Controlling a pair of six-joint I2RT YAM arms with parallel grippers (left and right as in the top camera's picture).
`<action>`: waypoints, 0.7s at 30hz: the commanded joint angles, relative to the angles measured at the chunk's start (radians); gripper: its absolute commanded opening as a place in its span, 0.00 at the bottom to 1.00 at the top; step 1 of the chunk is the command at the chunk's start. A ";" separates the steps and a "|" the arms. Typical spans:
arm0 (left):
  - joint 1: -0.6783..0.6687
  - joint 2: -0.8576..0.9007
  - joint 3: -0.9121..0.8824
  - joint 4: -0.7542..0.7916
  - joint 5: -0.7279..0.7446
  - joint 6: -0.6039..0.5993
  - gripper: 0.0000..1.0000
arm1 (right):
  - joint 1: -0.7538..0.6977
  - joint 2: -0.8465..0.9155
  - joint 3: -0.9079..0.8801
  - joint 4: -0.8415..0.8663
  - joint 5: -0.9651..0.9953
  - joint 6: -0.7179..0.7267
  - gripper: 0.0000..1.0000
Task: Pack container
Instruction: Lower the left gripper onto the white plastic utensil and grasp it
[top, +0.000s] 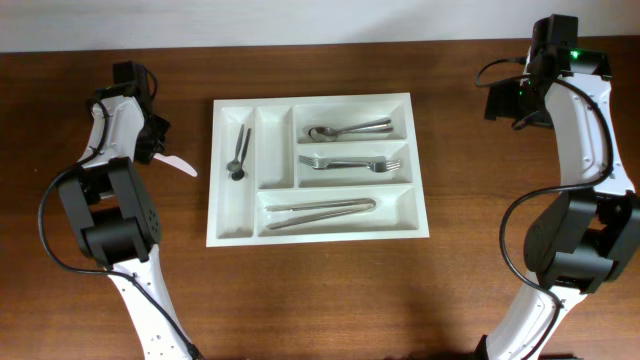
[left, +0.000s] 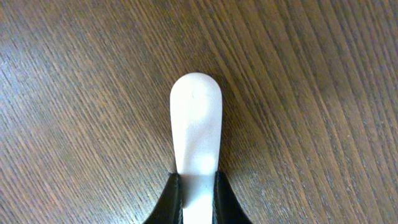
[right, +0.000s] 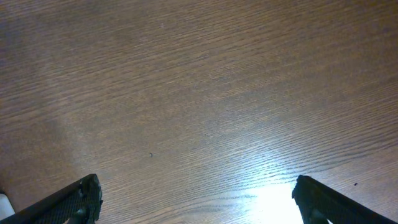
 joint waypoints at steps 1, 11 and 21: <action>0.019 0.091 -0.063 -0.040 0.048 0.010 0.02 | 0.005 -0.020 0.009 0.000 -0.002 -0.007 0.99; 0.026 0.091 -0.050 -0.037 0.052 0.018 0.02 | 0.005 -0.020 0.009 0.000 -0.002 -0.007 0.99; 0.034 0.091 0.119 -0.089 0.052 0.093 0.02 | 0.005 -0.020 0.009 0.000 -0.002 -0.007 0.99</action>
